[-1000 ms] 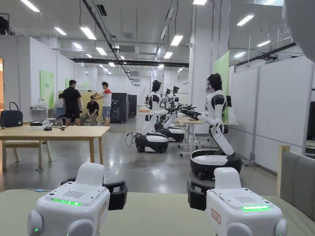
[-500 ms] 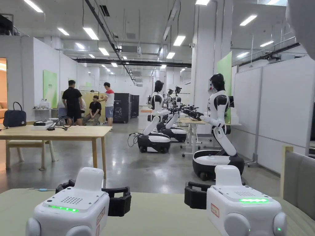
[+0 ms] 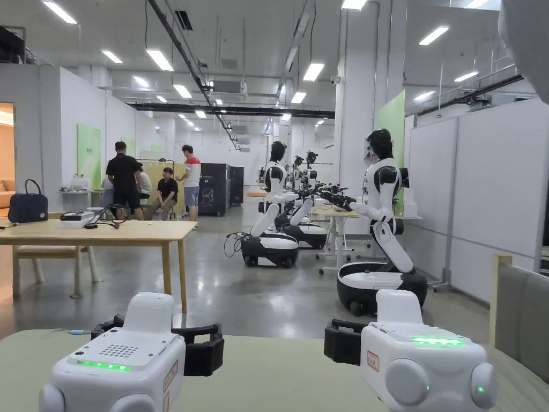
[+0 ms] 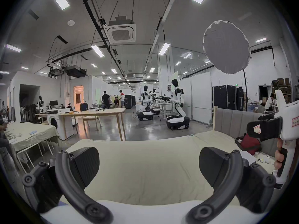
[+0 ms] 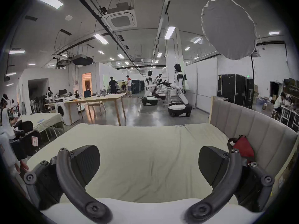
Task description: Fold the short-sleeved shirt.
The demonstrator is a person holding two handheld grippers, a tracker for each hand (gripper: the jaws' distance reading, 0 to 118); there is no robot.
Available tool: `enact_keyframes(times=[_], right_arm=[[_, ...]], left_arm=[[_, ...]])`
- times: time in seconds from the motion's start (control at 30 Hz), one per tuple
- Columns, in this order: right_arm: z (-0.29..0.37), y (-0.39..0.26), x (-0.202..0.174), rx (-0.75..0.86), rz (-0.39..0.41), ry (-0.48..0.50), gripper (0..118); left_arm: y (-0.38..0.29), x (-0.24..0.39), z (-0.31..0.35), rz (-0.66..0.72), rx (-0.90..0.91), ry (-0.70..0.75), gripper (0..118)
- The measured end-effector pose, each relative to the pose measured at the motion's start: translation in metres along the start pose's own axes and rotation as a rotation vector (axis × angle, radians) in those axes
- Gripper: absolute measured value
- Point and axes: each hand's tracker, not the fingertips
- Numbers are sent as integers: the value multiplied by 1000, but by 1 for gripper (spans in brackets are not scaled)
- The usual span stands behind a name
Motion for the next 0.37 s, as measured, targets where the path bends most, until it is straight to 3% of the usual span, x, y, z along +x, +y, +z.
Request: enact_keyframes(times=[0.13,0.2,0.37], right_arm=[[3,1,1,7,8,-9,118],[7,2,3,13,12,46,118],[17,1,1,61,-9,71,118]], left_arm=[[-1,0,1,2,0,2,118],[-1,0,2,2,2,5,118],[0,-1,4,10,9,8,118]])
